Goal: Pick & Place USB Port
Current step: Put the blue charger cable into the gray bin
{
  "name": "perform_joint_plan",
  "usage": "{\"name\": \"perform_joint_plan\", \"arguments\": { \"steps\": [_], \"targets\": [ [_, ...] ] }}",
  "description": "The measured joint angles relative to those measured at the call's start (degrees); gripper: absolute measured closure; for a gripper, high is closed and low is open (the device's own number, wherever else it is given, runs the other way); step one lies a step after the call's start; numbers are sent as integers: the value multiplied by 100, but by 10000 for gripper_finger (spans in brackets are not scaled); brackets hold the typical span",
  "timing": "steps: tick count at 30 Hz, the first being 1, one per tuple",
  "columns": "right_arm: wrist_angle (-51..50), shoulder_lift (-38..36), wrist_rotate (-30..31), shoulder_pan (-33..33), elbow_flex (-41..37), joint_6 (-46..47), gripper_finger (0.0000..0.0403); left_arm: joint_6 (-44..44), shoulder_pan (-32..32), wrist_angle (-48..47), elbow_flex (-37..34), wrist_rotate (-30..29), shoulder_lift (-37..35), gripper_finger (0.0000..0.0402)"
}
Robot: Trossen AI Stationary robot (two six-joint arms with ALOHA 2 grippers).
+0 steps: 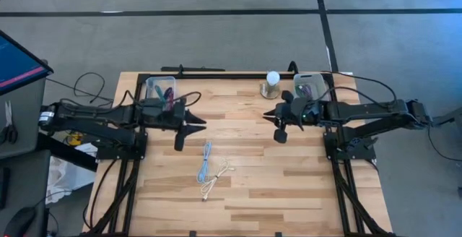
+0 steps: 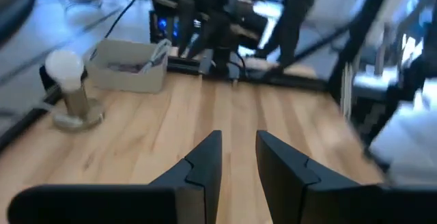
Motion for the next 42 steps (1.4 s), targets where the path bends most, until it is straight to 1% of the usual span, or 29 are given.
{"name": "perform_joint_plan", "arguments": {
  "steps": [1, 3, 7, 10, 12, 18, 21, 24, 26, 28, 29, 31, 33, 34, 37, 39, 42],
  "targets": [
    [-1, 10, 1, 0, 2, 1, 356, -289, 0, 57, 0, -72, 15, 312],
    [-55, 15, 25, 0, 0, 1, 356, -797, -2, 105, 0, -454, 59, 312],
    [-175, 15, 199, -2, 0, 1, 356, -1270, -7, -598, 0, -1205, 57, 312],
    [-313, 15, 232, -7, 1, 1, 356, -1683, -11, -886, -2, -1405, 57, 312],
    [-437, 14, 232, -7, 0, 1, 356, -1960, -11, -882, -2, -1411, 57, 312],
    [-665, 13, 369, -7, 0, 51, 356, -2312, -111, -877, 0, -1317, 155, 312],
    [-669, 14, 390, -7, 0, 64, 356, -2585, -197, -888, 0, -1318, 485, 312],
    [-670, 14, 481, -10, 0, 64, 356, -3067, -249, -1063, 0, -1227, 984, 312],
    [-670, 13, 492, -14, 0, 62, 356, -3214, -214, -1140, 20, -873, 1259, 312],
    [-681, 13, 492, -15, 0, 62, 356, -3439, -135, -1593, 293, -415, 1489, 312],
    [-689, 13, 492, -15, 0, 62, 356, -3519, -84, -1958, 500, -144, 1593, 314],
    [-724, 13, 492, -15, 0, 62, 356, -3622, -33, -2820, 939, 153, 1807, 322],
    [-729, 13, 492, -15, 0, 62, 356, -3472, -31, -3486, 1291, 135, 2027, 337],
    [-730, 13, 494, -15, 0, 62, 356, -3305, -44, -3616, 1456, 71, 2118, 345],
    [-736, 13, 496, -15, 0, 62, 356, -2787, -114, -3580, 1842, -195, 2270, 373],
    [-753, 13, 496, -15, 0, 62, 356, -2803, -129, -3580, 1999, -288, 2381, 390],
    [-770, 13, 496, -13, 0, 104, 356, -3275, -129, -3723, 2057, -317, 2554, 396]
  ]
}}
